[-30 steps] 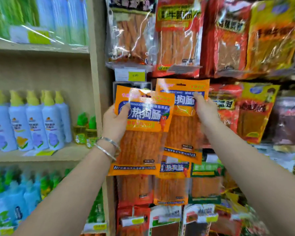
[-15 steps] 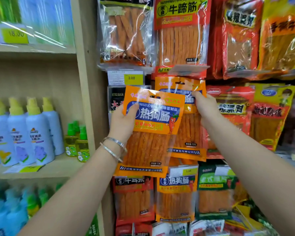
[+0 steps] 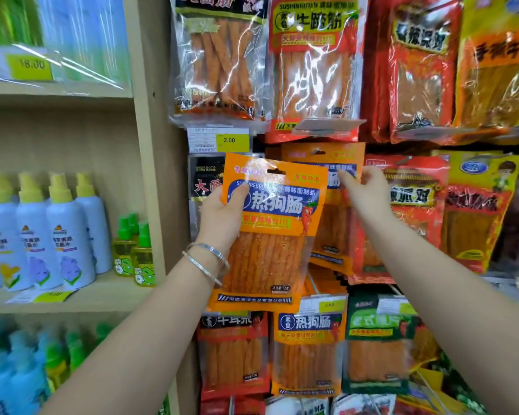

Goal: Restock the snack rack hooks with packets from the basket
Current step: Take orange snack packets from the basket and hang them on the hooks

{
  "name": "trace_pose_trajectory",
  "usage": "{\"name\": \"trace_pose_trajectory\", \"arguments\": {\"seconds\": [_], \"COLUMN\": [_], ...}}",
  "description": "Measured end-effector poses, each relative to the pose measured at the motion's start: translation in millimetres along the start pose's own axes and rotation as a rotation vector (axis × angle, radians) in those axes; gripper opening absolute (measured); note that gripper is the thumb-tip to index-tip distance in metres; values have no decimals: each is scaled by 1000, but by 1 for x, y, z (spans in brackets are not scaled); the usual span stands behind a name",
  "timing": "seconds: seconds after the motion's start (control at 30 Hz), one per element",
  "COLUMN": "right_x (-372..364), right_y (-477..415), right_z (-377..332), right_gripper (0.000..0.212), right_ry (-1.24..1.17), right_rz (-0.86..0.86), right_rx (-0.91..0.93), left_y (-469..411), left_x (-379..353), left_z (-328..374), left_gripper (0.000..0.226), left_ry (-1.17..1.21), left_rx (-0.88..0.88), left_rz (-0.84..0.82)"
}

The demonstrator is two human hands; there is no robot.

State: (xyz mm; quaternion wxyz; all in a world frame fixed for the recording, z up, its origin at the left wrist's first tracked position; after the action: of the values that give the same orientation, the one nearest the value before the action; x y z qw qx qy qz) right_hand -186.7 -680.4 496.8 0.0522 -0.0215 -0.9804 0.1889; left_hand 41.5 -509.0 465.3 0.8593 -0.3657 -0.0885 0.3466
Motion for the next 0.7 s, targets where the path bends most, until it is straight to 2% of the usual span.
{"name": "trace_pose_trajectory", "arguments": {"seconds": [0.07,0.13,0.17,0.27,0.33,0.4,0.47,0.53,0.6,0.63,0.7], "right_x": [9,12,8,-22,-33,-27,-14,-2,8,12,18], "right_y": [11,22,26,39,45,43,39,35,33,31,30], "right_z": [1,1,4,13,15,11,6,1,-4,-5,-9], "right_gripper": [33,24,20,32,29,24,35,38,29,26,35], "right_ry": [-88,-142,-183,-338,-333,-341,-335,-292,-270,-263,-258], "right_rz": [64,82,21,-339,-453,-416,-321,-239,-187,-165,-133], "right_rx": [52,100,80,-142,-186,-141,-85,-19,31,46,85], "left_y": [0,1,2,3,3,1,-1,-5,-9,-11,-14], "left_x": [-3,-8,-11,-24,-34,-40,-45,-53,-62,-66,-78], "left_z": [0,1,1,6,10,17,24,31,44,51,66], "left_gripper": [15,13,12,13,14,12,15,36,63,68,70], "left_ry": [-4,18,30,7,-4,-42,-89,-89,-136,-208,-351], "left_rx": [-3,1,2,-26,-68,-133,-183,-205,-262,-316,-431], "left_rz": [8,7,6,-22,-48,-49,-72,-140,-225,-257,-326]}}
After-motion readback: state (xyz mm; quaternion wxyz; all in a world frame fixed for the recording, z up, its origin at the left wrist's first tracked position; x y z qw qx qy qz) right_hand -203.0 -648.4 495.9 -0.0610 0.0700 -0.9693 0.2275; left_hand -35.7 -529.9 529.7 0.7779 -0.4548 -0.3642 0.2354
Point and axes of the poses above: each hand's wrist, its own y-axis away from the middle knuckle, its own x-axis out of the back of the hand, z = x × y, the point moved 8 cm from there along -y, towards the middle knuckle, and after that the axes turned 14 degrees about -x, right-handed, at the moved point
